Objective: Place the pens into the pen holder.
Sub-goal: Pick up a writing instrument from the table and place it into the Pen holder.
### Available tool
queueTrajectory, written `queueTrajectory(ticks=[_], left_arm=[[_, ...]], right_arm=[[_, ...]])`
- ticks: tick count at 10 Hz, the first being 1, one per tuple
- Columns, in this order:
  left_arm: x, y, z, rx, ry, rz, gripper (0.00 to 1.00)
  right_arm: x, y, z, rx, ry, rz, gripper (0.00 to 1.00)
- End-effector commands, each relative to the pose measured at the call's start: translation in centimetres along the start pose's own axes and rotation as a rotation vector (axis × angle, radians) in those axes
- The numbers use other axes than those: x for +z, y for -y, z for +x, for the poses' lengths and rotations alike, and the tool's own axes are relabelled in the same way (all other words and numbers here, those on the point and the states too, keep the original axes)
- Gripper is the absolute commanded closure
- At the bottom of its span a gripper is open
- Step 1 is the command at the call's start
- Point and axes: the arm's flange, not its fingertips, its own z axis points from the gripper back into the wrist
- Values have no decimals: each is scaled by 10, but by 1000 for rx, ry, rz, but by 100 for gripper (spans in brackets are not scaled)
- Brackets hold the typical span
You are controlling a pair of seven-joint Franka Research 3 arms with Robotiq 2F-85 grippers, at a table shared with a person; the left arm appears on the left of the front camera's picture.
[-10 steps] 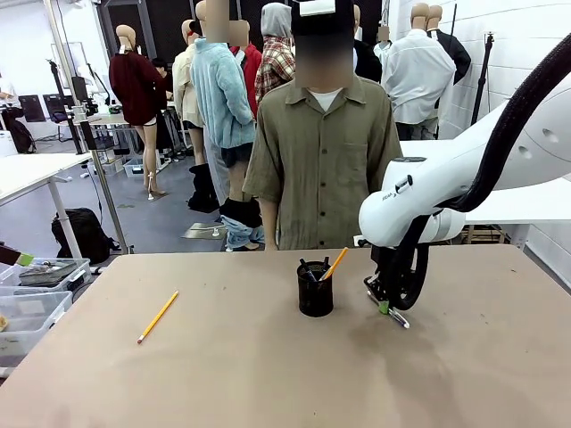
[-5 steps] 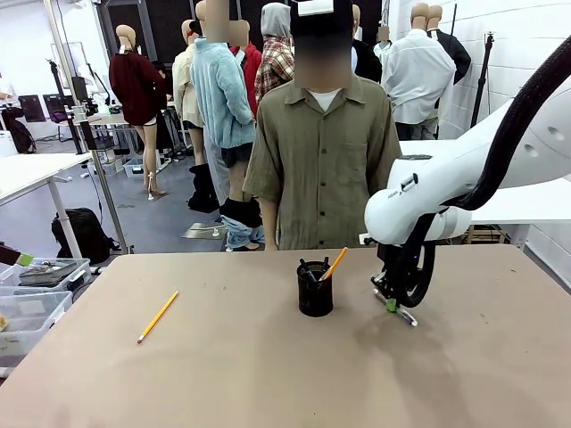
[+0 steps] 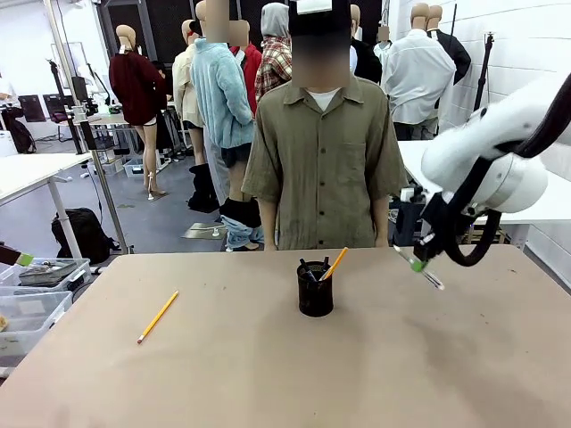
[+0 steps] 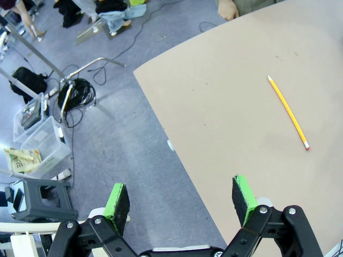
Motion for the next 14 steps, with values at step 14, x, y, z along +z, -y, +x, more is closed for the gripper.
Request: queueTrajectory(ticks=[14], left_arm=[[-1, -1, -1, 13, -1, -3, 0]], right_arm=[[-3, -163, 26, 426, 801, 145, 100]])
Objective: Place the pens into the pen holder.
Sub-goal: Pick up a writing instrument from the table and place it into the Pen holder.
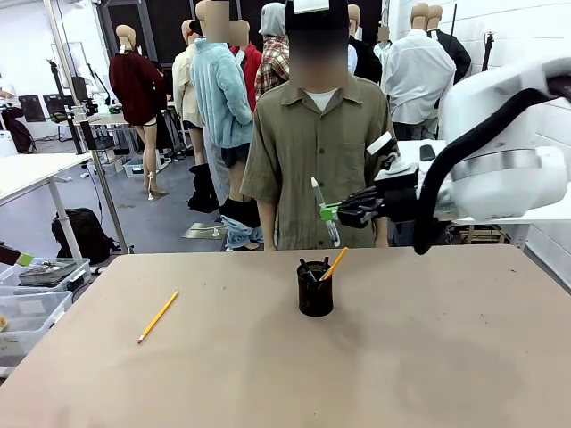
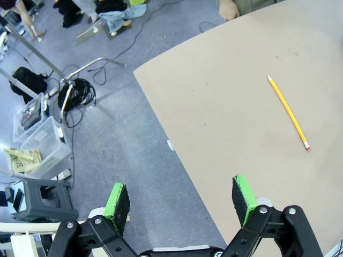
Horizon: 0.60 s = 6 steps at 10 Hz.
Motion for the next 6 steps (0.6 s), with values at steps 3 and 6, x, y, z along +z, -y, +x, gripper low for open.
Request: queueTrajectory(ticks=[3, 6], left_arm=[[-1, -1, -2, 14, -1, -4, 0], [-1, -1, -2, 14, -1, -4, 0]], right_arm=[[-57, 16, -15, 7, -19, -13, 100], [-78, 25, -28, -16, -44, 3, 100]])
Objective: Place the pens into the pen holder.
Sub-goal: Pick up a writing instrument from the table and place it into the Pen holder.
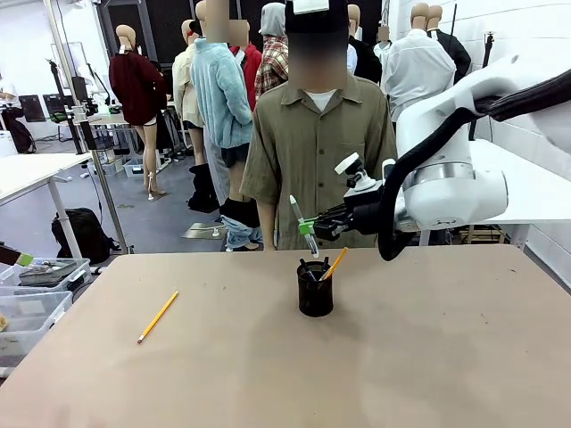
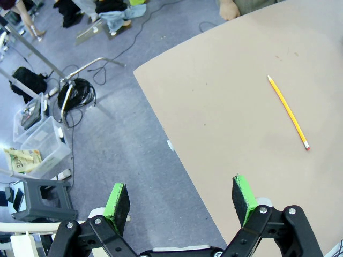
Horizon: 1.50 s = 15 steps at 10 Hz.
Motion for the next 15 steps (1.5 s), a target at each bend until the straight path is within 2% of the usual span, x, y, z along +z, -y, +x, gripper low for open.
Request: queueTrajectory(ticks=[1, 5, 11, 12, 15], left_arm=[[-1, -1, -1, 14, -1, -3, 0], [-1, -1, -1, 14, -1, -3, 0], [-1, -1, -1, 14, -1, -3, 0], [-1, -1, -1, 14, -1, -3, 0], [-1, -1, -1, 14, -1, -3, 0]], right_arm=[[-19, 8, -7, 4, -15, -26, 100], [-39, 22, -32, -30, -60, -31, 100], [-53, 30, -46, -62, -135, 15, 100], [-51, 30, -48, -62, -141, 6, 92], [-44, 36, -47, -61, -142, -37, 35]])
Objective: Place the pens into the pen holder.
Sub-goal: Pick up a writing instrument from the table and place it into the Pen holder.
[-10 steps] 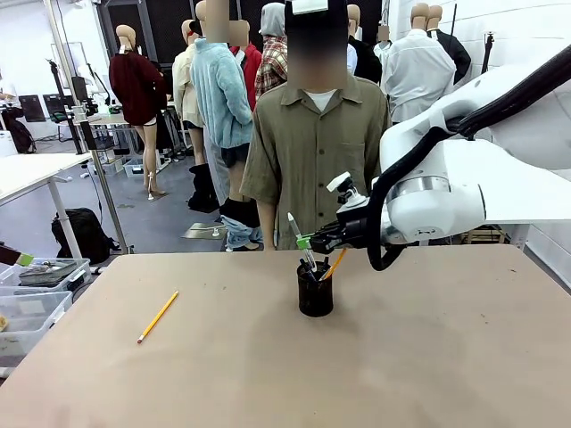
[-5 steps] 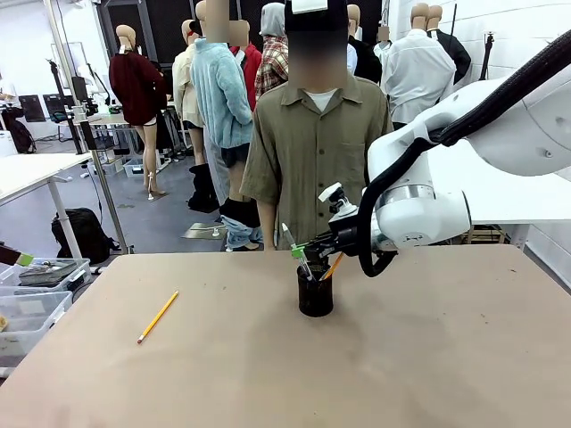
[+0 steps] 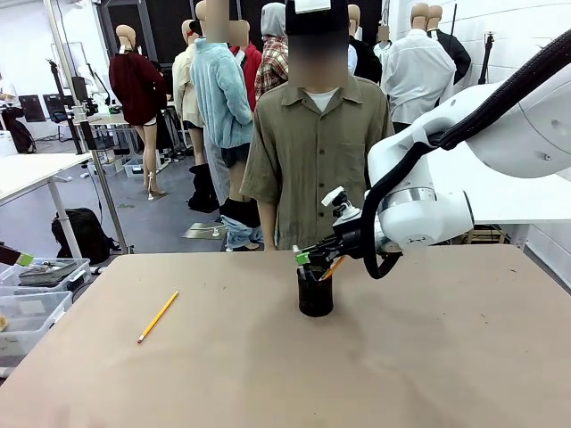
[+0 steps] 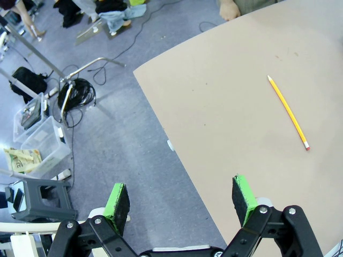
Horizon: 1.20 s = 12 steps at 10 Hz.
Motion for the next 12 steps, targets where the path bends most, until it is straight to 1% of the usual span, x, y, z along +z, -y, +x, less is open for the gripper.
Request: queueTrajectory(ticks=[1, 2, 3, 4, 6, 7, 9, 11, 12], left_arm=[[-1, -1, -1, 14, -1, -3, 0], [-1, -1, -1, 14, -1, -3, 0], [-1, -1, -1, 14, -1, -3, 0], [-1, -1, -1, 14, -1, -3, 0], [-1, -1, -1, 14, -1, -3, 0], [-1, -1, -1, 14, -1, -3, 0], [-1, -1, -1, 14, -1, -3, 0], [-1, -1, -1, 14, -1, -3, 0], [-1, -1, -1, 14, -1, -3, 0]], right_arm=[[8, -1, 6, -14, 9, -24, 20], [18, -3, 8, -4, 28, -34, 12], [36, -4, 10, -5, 55, -55, 12], [63, -2, 11, -24, 59, -77, 12], [131, 11, 13, 6, 75, -158, 12], [162, 20, 12, -30, 88, -193, 12], [227, 28, -5, -47, 85, -272, 12], [297, 48, -33, -112, 83, -293, 12], [325, 59, -48, -146, 38, -329, 12]])
